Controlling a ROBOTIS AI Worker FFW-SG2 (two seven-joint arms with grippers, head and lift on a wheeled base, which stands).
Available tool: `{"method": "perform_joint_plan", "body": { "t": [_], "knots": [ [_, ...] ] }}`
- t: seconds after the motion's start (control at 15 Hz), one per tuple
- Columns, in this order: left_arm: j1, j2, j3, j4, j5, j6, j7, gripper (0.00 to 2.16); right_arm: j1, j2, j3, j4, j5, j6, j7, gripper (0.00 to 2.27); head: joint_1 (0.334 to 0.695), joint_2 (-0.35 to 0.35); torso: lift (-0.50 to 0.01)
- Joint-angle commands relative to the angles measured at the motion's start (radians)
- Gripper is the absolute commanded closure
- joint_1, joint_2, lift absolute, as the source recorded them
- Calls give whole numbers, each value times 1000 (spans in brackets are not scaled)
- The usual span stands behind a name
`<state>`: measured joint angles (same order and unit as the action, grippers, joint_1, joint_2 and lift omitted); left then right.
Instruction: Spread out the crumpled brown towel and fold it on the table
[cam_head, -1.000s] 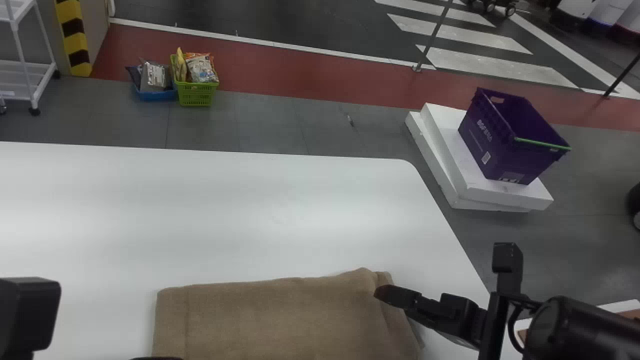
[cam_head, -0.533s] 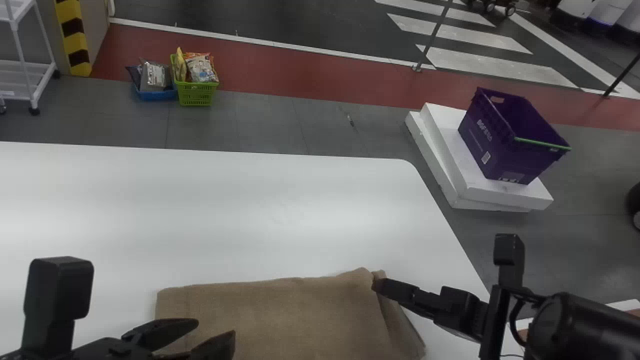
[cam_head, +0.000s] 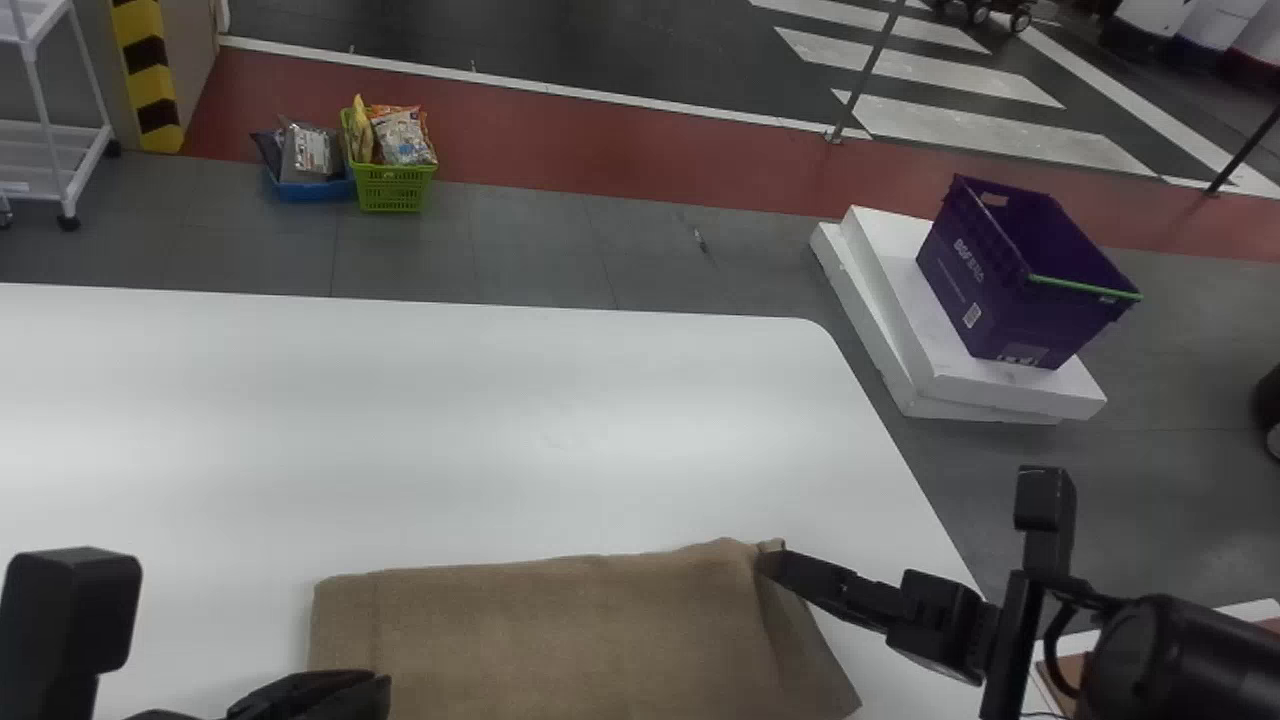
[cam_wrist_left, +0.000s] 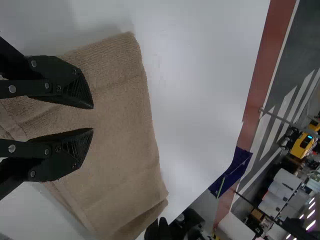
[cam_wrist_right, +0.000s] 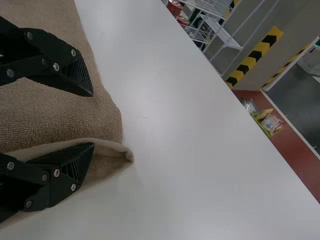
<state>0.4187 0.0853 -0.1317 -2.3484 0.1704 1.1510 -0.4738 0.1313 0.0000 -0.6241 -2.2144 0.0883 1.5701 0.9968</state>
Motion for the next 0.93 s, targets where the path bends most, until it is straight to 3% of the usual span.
{"method": "perform_joint_plan", "body": {
  "t": [0.0, 0.13, 0.27, 0.6, 0.87],
  "knots": [
    [15, 1, -3, 4, -29, -1, -3, 994, 7, 1, -19, -8, -7, 2, 8, 593, 695, -350, -127],
    [26, 1, -5, 8, -29, -4, -16, 994, 22, 1, -17, -30, -7, 2, 11, 572, 695, -350, -127],
    [35, 1, -9, 12, -28, -23, -16, 994, 34, 1, -20, -56, -4, 2, 11, 46, 695, -350, -127],
    [38, 1, -12, 32, -34, -50, -11, 994, 24, -2, -48, -59, 39, 2, 13, 46, 695, -350, -127],
    [40, 1, -26, 34, -62, -87, -8, 994, 11, -23, 4, -28, 111, 2, 11, 49, 695, -350, -127]
  ]
}}
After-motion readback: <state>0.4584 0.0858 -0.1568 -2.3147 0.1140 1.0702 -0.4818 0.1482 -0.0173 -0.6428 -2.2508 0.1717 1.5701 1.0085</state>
